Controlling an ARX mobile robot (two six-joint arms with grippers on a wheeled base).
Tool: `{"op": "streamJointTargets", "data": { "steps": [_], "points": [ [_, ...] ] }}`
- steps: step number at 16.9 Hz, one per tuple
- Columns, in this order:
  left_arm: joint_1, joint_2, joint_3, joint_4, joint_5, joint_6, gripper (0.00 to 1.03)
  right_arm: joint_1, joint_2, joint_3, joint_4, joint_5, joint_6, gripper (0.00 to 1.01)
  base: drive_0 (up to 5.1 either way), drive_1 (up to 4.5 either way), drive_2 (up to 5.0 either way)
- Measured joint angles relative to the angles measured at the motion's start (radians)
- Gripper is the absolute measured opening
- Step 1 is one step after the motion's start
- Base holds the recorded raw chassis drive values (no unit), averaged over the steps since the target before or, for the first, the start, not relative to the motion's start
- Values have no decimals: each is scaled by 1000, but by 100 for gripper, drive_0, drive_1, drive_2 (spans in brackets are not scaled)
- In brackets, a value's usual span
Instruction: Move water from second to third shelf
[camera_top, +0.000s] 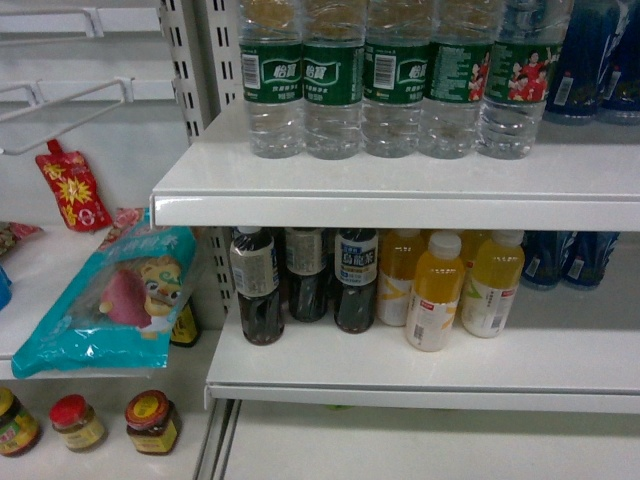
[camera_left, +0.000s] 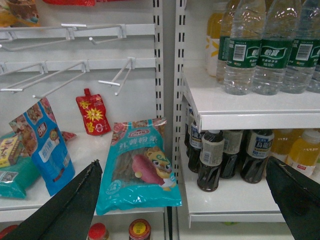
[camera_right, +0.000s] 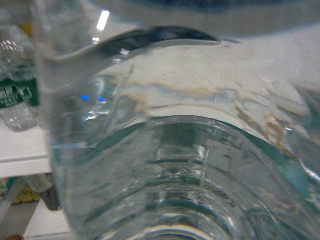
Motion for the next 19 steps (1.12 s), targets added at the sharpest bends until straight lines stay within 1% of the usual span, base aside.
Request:
{"op": "streamJointTargets", "data": {
  "steps": [1, 2, 3, 4, 6, 7, 8, 9, 13, 14, 15, 19],
  "points": [
    [0, 0, 0, 0, 0, 0, 98, -4, 10, -29, 121, -21, -21, 43, 0, 0, 0],
    [0, 0, 0, -1, 1, 0, 98, -7, 45, -24, 194, -32, -45, 43, 0, 0, 0],
    [0, 0, 0, 0, 0, 0, 98, -6, 93, 1, 237, -52, -57, 43, 0, 0, 0],
    [0, 0, 0, 0, 0, 0, 98, 8, 166, 37, 283, -77, -67, 43, 0, 0, 0],
    [0, 0, 0, 0, 0, 0, 98, 35, 300, 101, 354, -142, -71, 43, 0, 0, 0],
    [0, 0, 0, 0, 0, 0, 98, 55, 463, 177, 392, -203, -63, 43, 0, 0, 0],
    [0, 0, 0, 0, 0, 0, 98, 74, 735, 309, 428, -257, -53, 43, 0, 0, 0],
    [0, 0, 0, 0, 0, 0, 98, 93, 911, 454, 430, -272, -68, 43, 0, 0, 0],
    [0, 0, 0, 0, 0, 0, 98, 104, 1032, 595, 406, -296, -97, 43, 0, 0, 0],
    [0, 0, 0, 0, 0, 0, 98, 105, 1071, 640, 394, -312, -102, 43, 0, 0, 0],
    [0, 0, 0, 0, 0, 0, 98, 105, 1112, 691, 372, -317, -105, 43, 0, 0, 0],
    [0, 0, 0, 0, 0, 0, 98, 105, 1221, 822, 335, -326, -105, 43, 0, 0, 0]
  ]
}}
